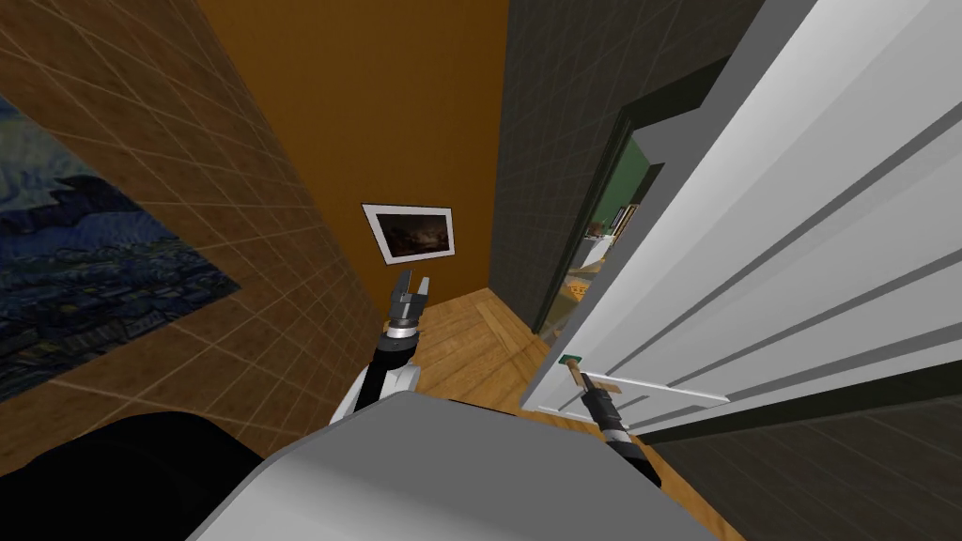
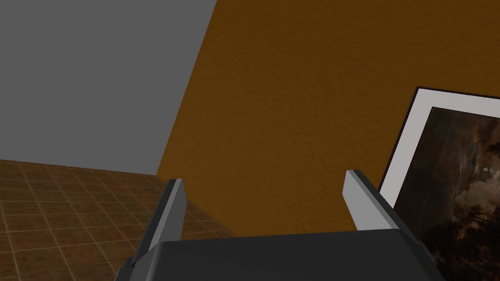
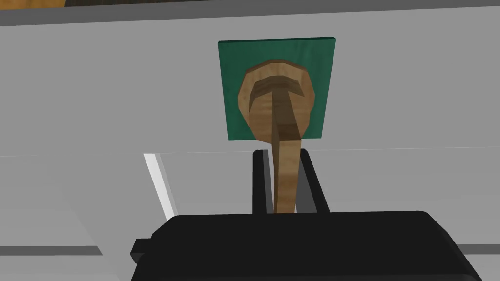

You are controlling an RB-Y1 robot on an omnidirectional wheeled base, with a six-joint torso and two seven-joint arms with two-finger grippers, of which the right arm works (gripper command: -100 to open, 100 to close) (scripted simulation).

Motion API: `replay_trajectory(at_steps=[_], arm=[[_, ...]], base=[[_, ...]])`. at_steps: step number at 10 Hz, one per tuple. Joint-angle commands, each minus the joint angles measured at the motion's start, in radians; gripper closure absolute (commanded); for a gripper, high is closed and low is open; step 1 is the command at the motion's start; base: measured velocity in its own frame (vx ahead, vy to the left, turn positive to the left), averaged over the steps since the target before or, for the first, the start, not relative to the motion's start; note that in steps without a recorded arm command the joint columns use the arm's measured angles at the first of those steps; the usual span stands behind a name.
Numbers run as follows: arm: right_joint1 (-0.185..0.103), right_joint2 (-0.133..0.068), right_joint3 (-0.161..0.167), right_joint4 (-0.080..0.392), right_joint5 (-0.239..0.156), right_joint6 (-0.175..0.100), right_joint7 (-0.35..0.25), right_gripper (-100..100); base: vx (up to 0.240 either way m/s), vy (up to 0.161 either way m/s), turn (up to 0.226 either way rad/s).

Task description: Pull the door open

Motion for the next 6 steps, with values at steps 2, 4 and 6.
replay_trajectory(at_steps=[2,4,6], arm=[[0.028,-0.013,0.009,0.006,0.005,-0.039,-0.014,100],[0.041,-0.023,0.015,0.013,0.008,-0.066,-0.023,100],[0.052,-0.031,0.019,0.018,0.011,-0.088,-0.031,100]], base=[[-0.209,-0.077,0.162],[-0.197,-0.070,0.166],[-0.200,-0.067,0.117]])
